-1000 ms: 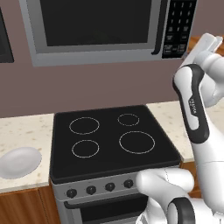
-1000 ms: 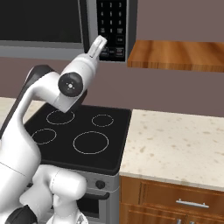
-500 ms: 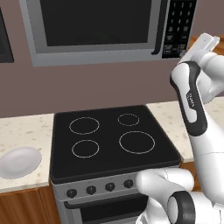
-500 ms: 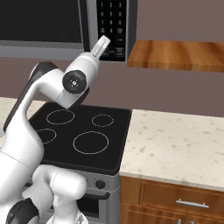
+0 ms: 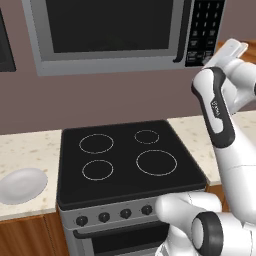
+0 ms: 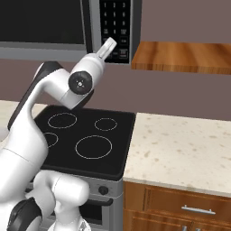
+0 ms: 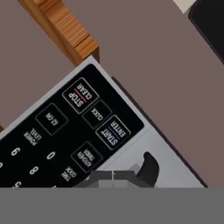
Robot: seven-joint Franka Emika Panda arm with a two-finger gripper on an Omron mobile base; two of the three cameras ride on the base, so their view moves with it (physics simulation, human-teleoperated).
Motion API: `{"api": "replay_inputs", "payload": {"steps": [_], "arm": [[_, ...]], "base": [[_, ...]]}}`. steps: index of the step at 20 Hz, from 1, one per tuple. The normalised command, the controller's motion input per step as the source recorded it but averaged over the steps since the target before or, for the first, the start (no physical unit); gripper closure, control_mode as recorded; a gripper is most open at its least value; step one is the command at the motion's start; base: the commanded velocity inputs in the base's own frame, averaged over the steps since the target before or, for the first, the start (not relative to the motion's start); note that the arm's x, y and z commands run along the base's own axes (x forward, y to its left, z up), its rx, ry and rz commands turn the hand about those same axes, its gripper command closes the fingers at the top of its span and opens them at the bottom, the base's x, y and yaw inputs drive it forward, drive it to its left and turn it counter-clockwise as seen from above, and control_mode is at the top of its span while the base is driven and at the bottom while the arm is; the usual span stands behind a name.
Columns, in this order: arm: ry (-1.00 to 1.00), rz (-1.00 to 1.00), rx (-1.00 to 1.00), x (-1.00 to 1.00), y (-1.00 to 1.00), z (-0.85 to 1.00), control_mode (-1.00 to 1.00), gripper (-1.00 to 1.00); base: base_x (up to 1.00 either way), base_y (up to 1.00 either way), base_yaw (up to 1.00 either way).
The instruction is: Pick the corn from the counter and place it in the microwave. Then turn on the microwave.
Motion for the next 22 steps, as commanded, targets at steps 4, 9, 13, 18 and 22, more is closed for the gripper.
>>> {"api": "replay_inputs", "payload": {"steps": [4,9,13,18,22], "arm": [[0.00,0.00,0.06,0.15,0.00,-0.03,-1.00,1.00],[0.00,0.00,0.06,0.14,0.00,-0.02,-1.00,1.00],[0.00,0.00,0.06,0.14,0.00,-0.02,-1.00,1.00],[0.00,0.00,0.06,0.15,0.00,-0.03,-1.00,1.00],[0.01,0.00,0.06,0.15,-0.02,-0.04,-1.00,1.00]], "base": [[0.00,0.00,0.00],[0.00,0.00,0.00],[0.00,0.00,0.00],[0.00,0.00,0.00],[0.00,0.00,0.00]]}}
